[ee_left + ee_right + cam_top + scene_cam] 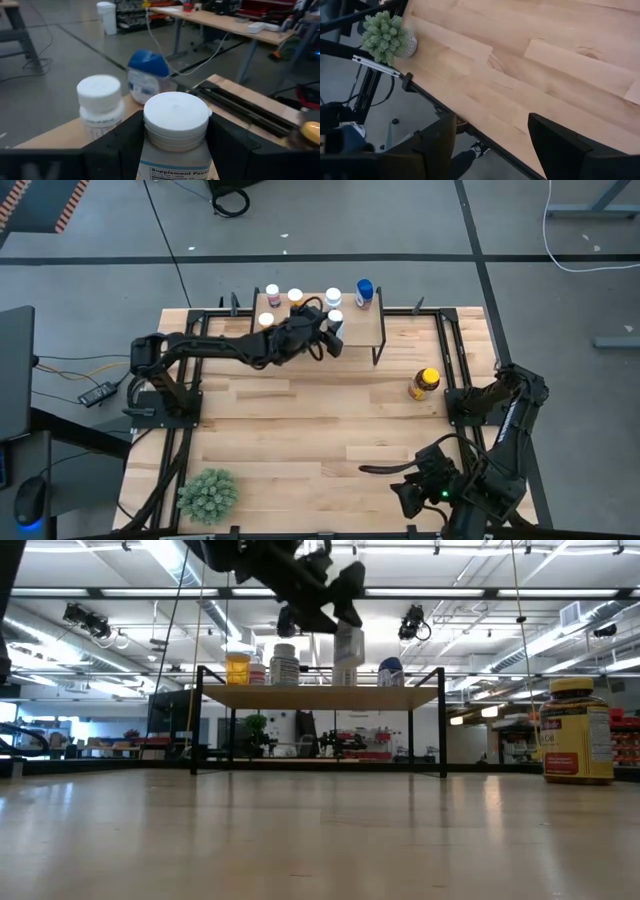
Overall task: Pick and place medicine bottles onto shelf by color
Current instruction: Put the white and blue medicine bottle on the shelf aligned with the other white medicine bottle, then adjust the medicine bottles on the shelf
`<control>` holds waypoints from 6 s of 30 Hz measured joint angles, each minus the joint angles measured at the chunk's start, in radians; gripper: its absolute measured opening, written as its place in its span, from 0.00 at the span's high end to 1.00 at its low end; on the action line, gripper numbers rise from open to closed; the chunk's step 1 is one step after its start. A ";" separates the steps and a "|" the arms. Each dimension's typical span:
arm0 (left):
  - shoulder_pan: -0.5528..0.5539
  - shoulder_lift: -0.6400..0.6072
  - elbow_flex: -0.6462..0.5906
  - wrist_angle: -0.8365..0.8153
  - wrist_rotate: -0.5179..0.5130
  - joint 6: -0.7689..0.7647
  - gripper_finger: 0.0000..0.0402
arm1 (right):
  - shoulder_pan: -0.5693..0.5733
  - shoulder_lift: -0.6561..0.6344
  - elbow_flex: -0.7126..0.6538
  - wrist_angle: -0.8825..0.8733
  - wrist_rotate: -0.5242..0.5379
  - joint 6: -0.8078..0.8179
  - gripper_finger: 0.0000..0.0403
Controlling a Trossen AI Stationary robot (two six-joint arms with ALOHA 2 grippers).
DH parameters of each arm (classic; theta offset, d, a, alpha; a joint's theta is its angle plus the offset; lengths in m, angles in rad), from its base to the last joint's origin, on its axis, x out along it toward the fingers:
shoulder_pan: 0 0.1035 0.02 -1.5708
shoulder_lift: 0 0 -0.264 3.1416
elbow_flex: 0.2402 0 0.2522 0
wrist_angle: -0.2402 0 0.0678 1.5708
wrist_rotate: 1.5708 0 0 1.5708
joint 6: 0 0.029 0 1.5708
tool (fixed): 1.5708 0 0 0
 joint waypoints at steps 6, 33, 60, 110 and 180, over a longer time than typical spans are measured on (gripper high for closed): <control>0.030 0.032 0.000 -0.001 0.000 -0.022 0.52 | -0.003 0.000 0.000 0.015 -0.004 0.004 0.37; 0.060 0.067 0.004 -0.056 -0.030 -0.039 0.50 | -0.003 0.000 0.000 0.016 -0.004 0.006 0.37; 0.038 0.070 0.001 -0.053 -0.021 -0.042 0.36 | -0.003 0.000 0.000 0.016 -0.004 0.002 0.37; 0.121 -0.133 0.840 -1.355 0.572 0.195 0.52 | -0.612 -0.014 -0.001 -0.202 0.087 -0.657 0.37; 0.330 -0.217 0.840 -1.331 0.612 0.323 0.57 | -1.411 -0.002 0.001 0.427 -0.316 -1.452 0.46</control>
